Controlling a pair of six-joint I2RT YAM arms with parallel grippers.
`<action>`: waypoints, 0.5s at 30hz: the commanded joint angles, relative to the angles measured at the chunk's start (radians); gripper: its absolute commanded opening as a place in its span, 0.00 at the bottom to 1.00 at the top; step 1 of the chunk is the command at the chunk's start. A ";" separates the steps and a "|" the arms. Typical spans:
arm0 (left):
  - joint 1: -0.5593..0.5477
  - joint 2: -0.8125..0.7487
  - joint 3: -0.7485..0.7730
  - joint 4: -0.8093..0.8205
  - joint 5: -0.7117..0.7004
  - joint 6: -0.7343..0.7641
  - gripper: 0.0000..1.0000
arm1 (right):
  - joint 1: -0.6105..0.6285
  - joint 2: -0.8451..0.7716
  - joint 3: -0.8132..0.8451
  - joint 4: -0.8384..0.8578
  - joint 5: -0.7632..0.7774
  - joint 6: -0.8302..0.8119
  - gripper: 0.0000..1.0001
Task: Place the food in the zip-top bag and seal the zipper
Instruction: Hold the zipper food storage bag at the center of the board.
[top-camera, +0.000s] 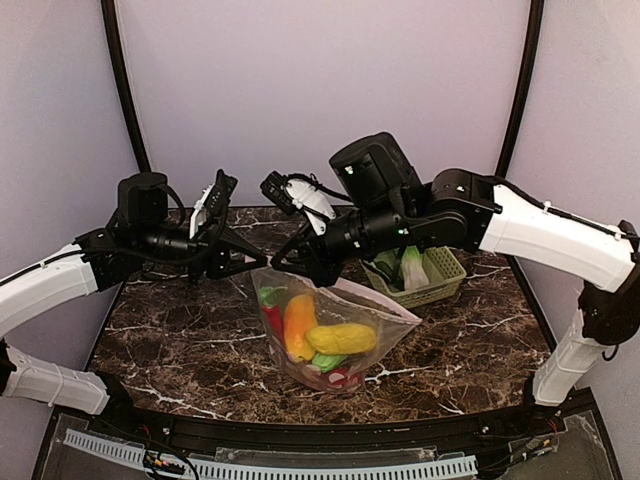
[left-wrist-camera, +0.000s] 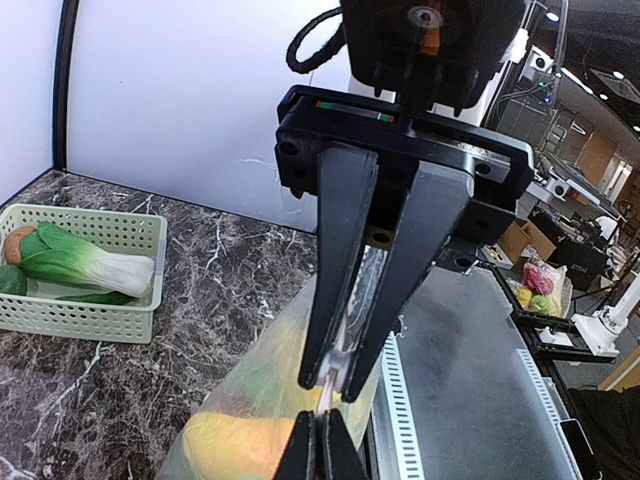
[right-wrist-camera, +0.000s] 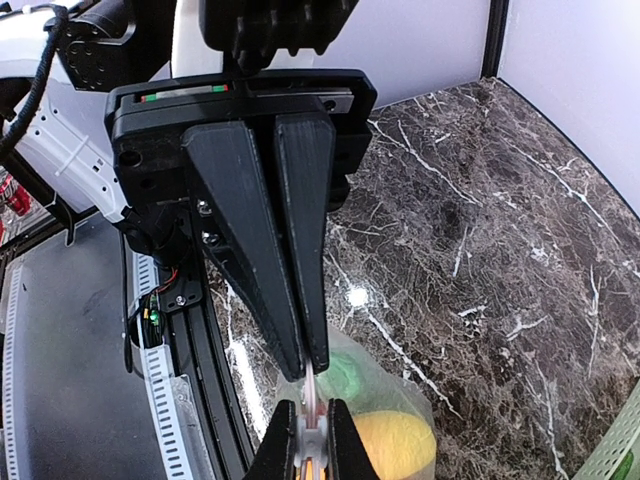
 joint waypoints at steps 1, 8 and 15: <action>0.051 -0.043 -0.013 -0.027 -0.057 0.012 0.01 | -0.002 -0.113 -0.038 -0.210 0.023 0.020 0.00; 0.057 -0.047 -0.008 -0.045 -0.060 0.026 0.01 | -0.003 -0.144 -0.043 -0.266 0.025 0.001 0.00; 0.069 -0.052 -0.006 -0.056 -0.071 0.033 0.01 | -0.003 -0.161 -0.043 -0.302 0.017 -0.002 0.00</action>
